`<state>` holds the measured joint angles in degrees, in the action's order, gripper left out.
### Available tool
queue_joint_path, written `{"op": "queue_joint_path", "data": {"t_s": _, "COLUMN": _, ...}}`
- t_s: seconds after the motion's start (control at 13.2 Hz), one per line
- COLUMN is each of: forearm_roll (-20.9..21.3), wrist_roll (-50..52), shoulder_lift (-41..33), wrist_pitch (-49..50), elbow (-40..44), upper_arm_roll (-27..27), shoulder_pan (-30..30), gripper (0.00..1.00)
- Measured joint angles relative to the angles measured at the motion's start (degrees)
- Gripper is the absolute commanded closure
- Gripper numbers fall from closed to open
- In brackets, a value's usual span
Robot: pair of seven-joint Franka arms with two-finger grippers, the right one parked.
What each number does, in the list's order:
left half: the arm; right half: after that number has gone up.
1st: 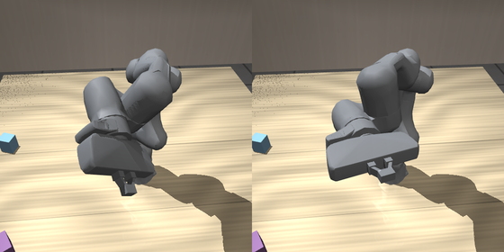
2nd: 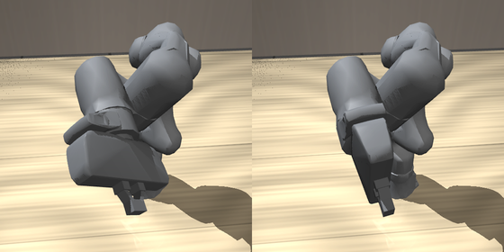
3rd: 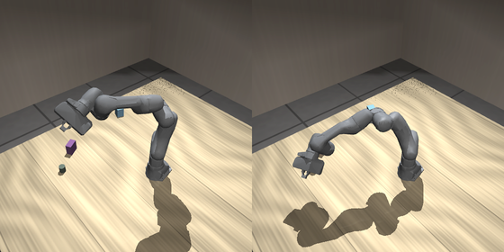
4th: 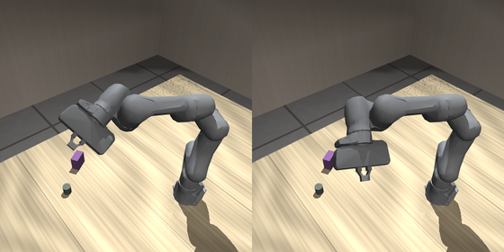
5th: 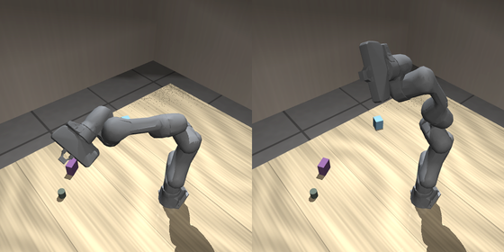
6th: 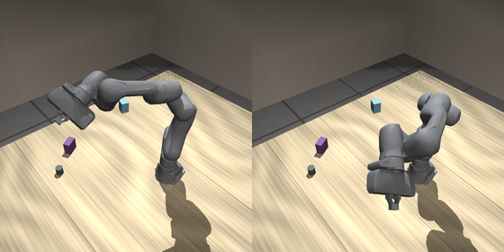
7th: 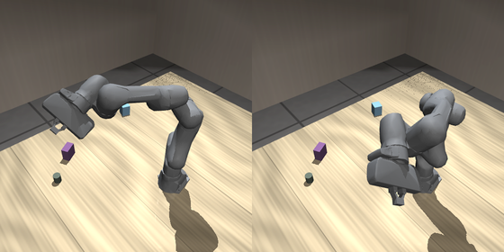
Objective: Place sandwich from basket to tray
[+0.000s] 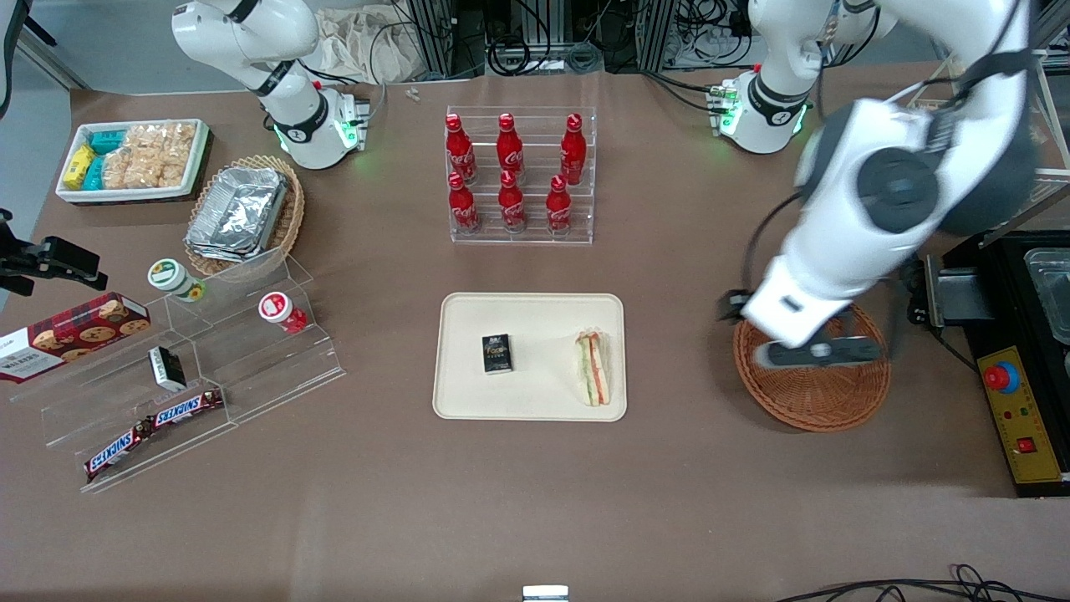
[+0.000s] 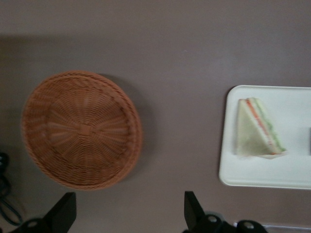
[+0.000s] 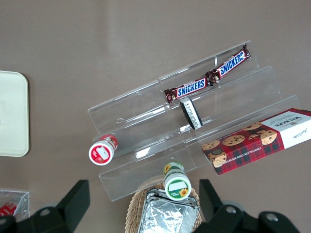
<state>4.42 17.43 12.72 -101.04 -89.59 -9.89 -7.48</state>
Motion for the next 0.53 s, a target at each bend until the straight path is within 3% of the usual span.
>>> {"op": "queue_joint_path", "data": {"t_s": 0.23, "forearm_roll": -0.9, "wrist_roll": -10.0, "shoulder_lift": -4.2, "wrist_pitch": 0.5, "elbow": -3.3, "upper_arm_roll": 0.1, "shoulder_pan": 7.1, "gripper": 0.0}}
{"op": "queue_joint_path", "data": {"t_s": 0.53, "forearm_roll": -0.9, "wrist_roll": -18.3, "shoulder_lift": -3.8, "wrist_pitch": 0.5, "elbow": -2.6, "upper_arm_roll": 0.1, "shoulder_pan": 12.5, "gripper": 0.0}}
